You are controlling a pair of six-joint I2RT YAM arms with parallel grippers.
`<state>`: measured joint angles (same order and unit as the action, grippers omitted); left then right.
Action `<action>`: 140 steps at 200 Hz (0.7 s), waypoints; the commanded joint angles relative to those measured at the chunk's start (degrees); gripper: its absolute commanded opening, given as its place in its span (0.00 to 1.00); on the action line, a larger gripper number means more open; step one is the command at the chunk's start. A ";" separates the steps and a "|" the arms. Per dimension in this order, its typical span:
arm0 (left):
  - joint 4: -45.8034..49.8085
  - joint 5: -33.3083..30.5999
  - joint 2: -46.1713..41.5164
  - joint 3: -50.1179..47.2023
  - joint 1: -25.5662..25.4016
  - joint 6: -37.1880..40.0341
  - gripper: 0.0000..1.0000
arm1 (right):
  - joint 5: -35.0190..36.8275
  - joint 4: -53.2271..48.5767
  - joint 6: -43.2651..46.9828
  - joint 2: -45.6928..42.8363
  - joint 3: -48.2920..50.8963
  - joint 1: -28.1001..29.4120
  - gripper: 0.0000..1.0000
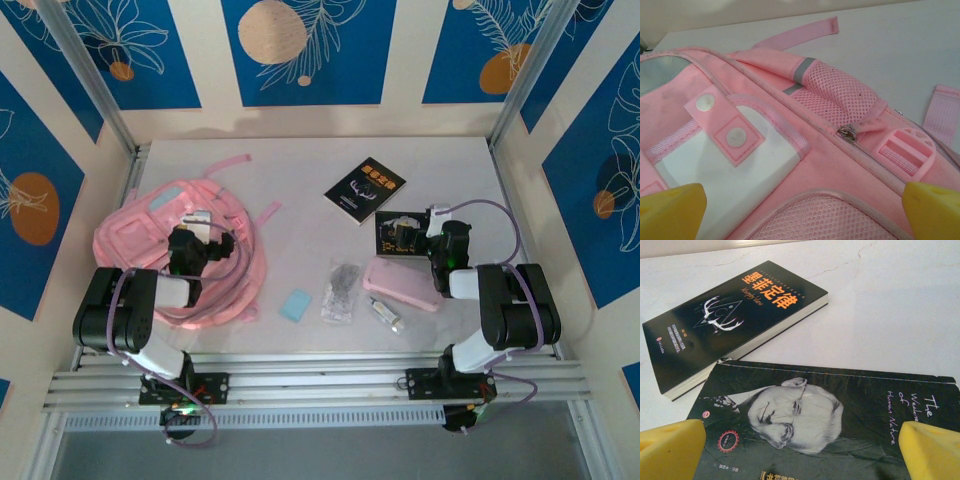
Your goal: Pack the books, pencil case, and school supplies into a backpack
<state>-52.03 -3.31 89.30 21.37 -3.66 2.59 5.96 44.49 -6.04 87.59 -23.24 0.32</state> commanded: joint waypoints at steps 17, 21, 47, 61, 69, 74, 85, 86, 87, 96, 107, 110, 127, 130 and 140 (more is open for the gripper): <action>13.63 -7.69 -10.65 3.72 -0.28 -2.28 1.00 | 6.54 -14.17 1.87 -8.43 -6.12 3.68 0.99; 16.34 -8.69 -12.20 4.55 -0.42 -2.65 1.00 | 7.47 -17.21 1.91 -9.51 -7.52 4.36 0.99; 36.17 -12.56 -20.15 11.57 -0.56 -12.68 1.00 | 11.18 -39.32 -5.36 -13.03 -19.76 8.27 0.99; 47.75 -13.77 -22.68 14.97 -0.56 -20.39 1.00 | 9.20 -49.48 -11.77 -12.53 -27.13 10.73 0.99; 52.83 -13.14 -24.01 15.99 -0.64 -24.05 1.00 | 7.13 -53.72 -15.10 -11.55 -31.12 12.40 1.00; 55.10 -12.24 -24.77 16.16 -0.57 -26.19 1.00 | 6.04 -56.10 -16.81 -10.74 -33.29 13.64 1.00; 59.00 -10.08 -26.40 16.16 -0.64 -29.58 1.00 | 3.21 -59.09 -19.55 -8.59 -37.35 16.83 0.99; 59.34 -9.98 -26.51 16.12 -0.64 -29.93 1.00 | 2.89 -59.22 -19.72 -8.41 -37.64 17.13 0.99; 59.64 -9.71 -26.62 16.05 -0.64 -30.23 1.00 | 2.60 -59.37 -19.93 -8.19 -37.78 17.51 0.99; 62.18 -7.56 -27.64 15.82 -0.64 -31.89 1.00 | 0.59 -60.18 -21.57 -6.01 -40.39 20.18 0.98; 65.43 -5.70 -28.74 15.69 -0.65 -33.90 1.00 | -2.17 -60.53 -23.12 -2.96 -43.15 23.38 0.97; 66.25 -5.24 -29.00 15.60 -0.65 -34.17 1.00 | -3.00 -60.38 -23.40 -2.04 -43.84 24.28 0.95; 69.44 -2.92 -30.41 14.70 -0.73 -36.08 1.00 | -7.38 -59.50 -24.74 3.14 -47.35 28.27 0.90; 69.73 -2.59 -30.67 14.42 -0.73 -36.34 1.00 | -7.98 -59.06 -25.29 3.98 -47.74 28.92 0.90; 70.63 -1.61 -31.55 13.21 -0.81 -37.15 1.00 | -11.26 -57.01 -27.22 6.99 -48.82 30.69 0.87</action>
<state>9.13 -9.41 60.31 36.73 -4.03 -28.75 3.86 -9.28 -27.20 88.71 -69.76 27.29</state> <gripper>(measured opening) 0.999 0.895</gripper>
